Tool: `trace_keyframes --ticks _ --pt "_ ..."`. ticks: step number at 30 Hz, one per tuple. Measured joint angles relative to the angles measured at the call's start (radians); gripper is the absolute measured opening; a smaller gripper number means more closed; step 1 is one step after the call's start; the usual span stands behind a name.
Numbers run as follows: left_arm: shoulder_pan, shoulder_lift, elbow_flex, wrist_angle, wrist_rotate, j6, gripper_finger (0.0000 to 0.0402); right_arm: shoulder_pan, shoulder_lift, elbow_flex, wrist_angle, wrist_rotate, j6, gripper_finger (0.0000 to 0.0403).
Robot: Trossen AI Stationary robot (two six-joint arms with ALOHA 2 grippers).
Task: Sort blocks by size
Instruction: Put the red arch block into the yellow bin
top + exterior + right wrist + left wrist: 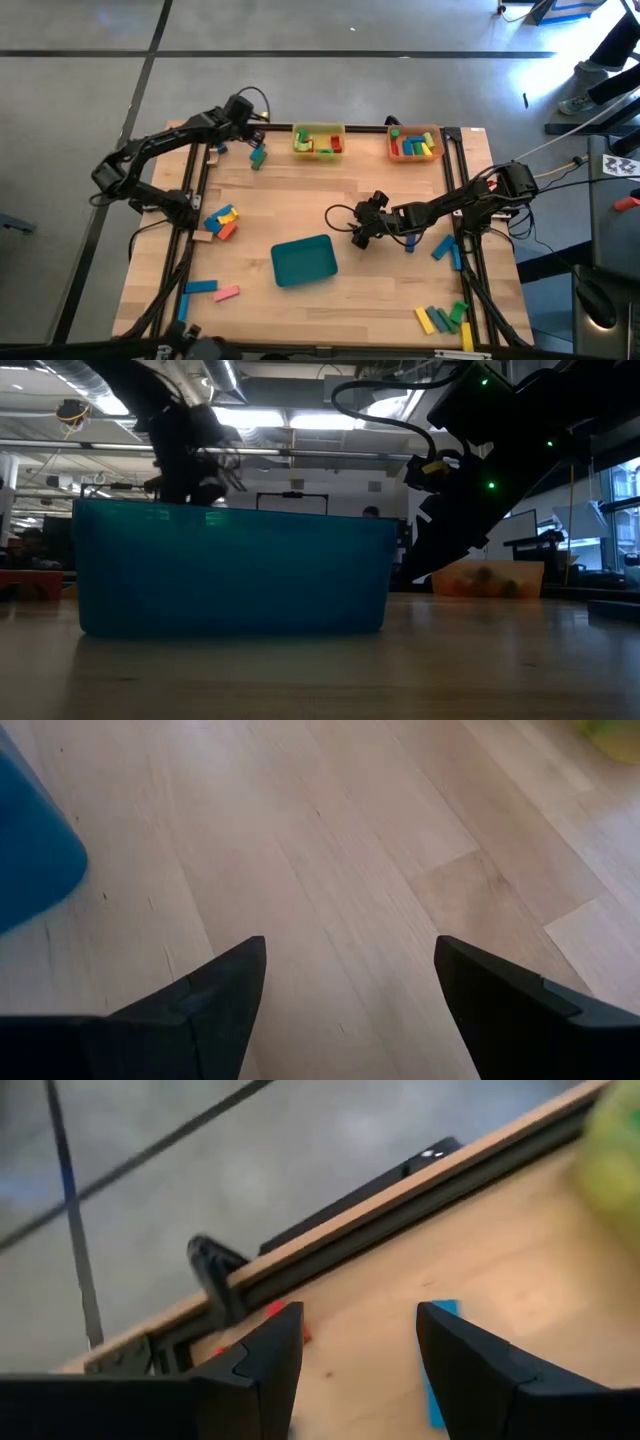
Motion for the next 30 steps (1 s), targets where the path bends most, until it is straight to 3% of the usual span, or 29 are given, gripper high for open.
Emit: trace_keyframes --ticks 5,18,30 --pt "0.059 0.034 -0.040 0.038 0.000 -0.090 0.0180 0.000 0.000 0.000 0.001 0.002 0.000 0.0292" --pt "0.167 0.255 -0.040 0.128 0.001 -0.129 0.0180 0.000 0.000 0.000 0.001 0.001 0.000 0.0292" --pt "0.178 0.371 -0.040 0.221 0.001 -0.126 0.0176 0.000 0.000 0.000 0.001 0.000 0.002 0.0292"
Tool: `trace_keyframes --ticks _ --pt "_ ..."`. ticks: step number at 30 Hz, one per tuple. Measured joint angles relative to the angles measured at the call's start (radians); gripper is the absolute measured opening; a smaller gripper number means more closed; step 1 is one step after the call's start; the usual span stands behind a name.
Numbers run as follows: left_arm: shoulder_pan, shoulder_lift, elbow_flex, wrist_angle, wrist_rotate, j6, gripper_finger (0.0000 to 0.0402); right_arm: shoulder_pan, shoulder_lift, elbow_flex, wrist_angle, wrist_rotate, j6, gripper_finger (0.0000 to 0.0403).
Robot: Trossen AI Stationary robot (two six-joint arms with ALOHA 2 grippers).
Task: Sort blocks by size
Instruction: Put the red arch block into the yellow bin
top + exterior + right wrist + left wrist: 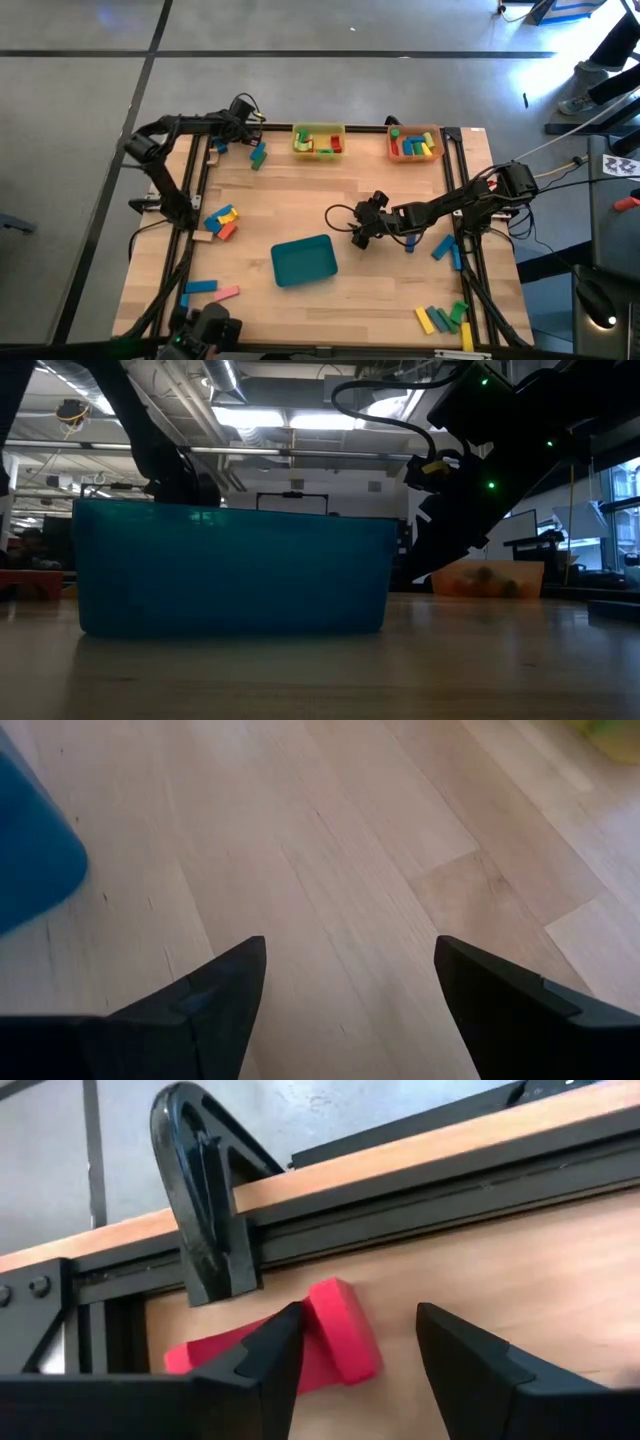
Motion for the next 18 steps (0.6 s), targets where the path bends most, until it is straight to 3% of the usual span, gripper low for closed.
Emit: trace_keyframes --ticks 12,18 --pt "-0.003 0.017 0.002 0.013 -0.019 0.125 0.0060 0.000 0.000 0.000 0.028 -0.006 0.010 0.0292" --pt "-0.014 -0.010 -0.002 -0.004 0.004 0.167 0.0051 0.000 0.000 0.000 0.021 -0.026 0.007 0.0292"
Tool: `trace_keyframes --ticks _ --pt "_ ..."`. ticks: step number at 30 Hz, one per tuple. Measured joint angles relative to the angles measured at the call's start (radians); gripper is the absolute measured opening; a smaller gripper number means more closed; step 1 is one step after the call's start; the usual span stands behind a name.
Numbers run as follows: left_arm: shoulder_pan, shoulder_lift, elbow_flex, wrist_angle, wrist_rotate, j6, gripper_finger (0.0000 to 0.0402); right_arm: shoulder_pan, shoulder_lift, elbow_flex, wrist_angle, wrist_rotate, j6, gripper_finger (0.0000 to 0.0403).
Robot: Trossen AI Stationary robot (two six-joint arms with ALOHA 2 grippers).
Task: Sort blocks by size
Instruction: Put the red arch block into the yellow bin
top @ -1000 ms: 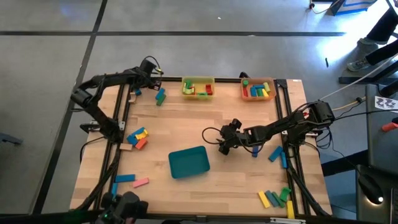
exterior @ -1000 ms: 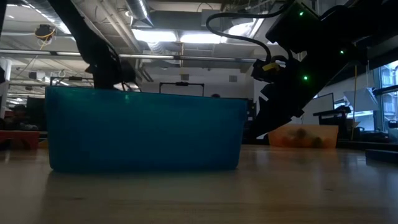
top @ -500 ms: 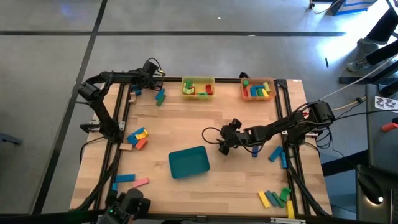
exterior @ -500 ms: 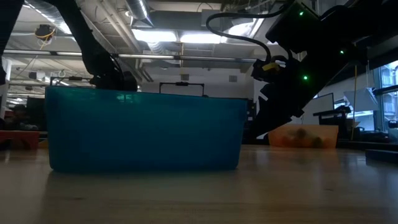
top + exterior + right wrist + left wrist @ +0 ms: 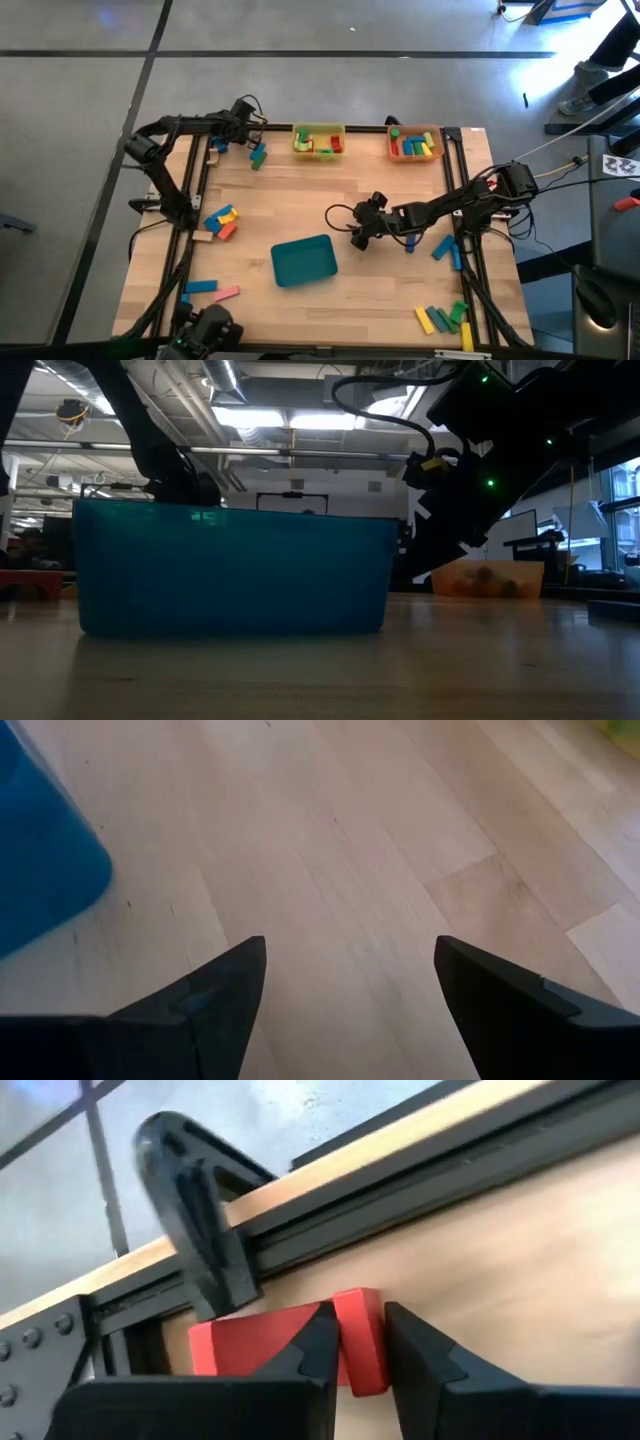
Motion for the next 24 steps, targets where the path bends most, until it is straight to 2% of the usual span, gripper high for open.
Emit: trace_keyframes --ticks 10,17,24 --pt "-0.099 -0.096 0.002 0.022 0.052 0.050 0.0033 0.000 0.000 0.000 0.000 0.000 -0.001 0.0292" --pt "-0.182 -0.139 0.002 0.026 0.119 0.072 0.0036 0.000 0.000 0.000 -0.002 0.000 -0.034 0.0292" --pt "-0.248 -0.155 0.029 0.029 0.231 0.102 0.0032 -0.004 -0.013 0.000 -0.031 0.033 -0.060 0.0292"
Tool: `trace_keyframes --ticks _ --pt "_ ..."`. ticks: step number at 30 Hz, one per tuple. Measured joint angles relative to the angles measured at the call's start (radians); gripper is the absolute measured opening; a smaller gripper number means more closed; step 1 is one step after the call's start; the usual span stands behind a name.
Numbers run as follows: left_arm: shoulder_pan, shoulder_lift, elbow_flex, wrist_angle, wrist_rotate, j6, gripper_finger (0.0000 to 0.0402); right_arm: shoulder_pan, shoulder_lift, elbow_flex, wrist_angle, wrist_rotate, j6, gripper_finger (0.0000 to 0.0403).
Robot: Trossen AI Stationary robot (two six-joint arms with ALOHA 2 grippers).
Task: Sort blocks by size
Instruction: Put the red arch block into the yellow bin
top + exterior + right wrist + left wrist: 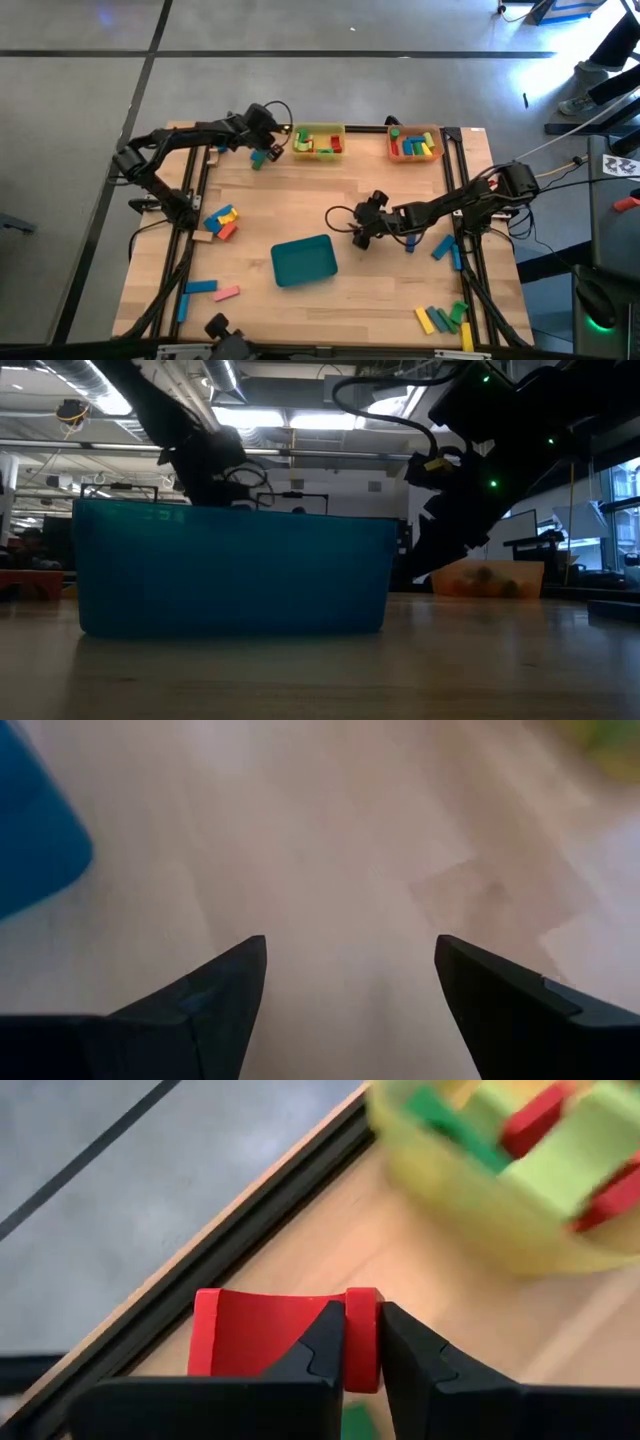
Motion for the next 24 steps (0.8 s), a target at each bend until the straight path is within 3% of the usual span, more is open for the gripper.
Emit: trace_keyframes --ticks 6,15,24 --pt "-0.045 0.000 0.049 -0.005 0.017 0.026 0.0037 -0.051 -0.081 0.000 -0.102 0.012 -0.030 0.0292" --pt "-0.080 -0.001 0.123 0.009 0.181 0.047 0.0036 -0.149 -0.123 0.000 -0.179 -0.019 -0.134 0.0292" --pt "-0.088 0.006 0.129 0.220 0.290 0.054 0.0031 -0.163 -0.121 -0.082 -0.114 -0.015 -0.097 0.0292"
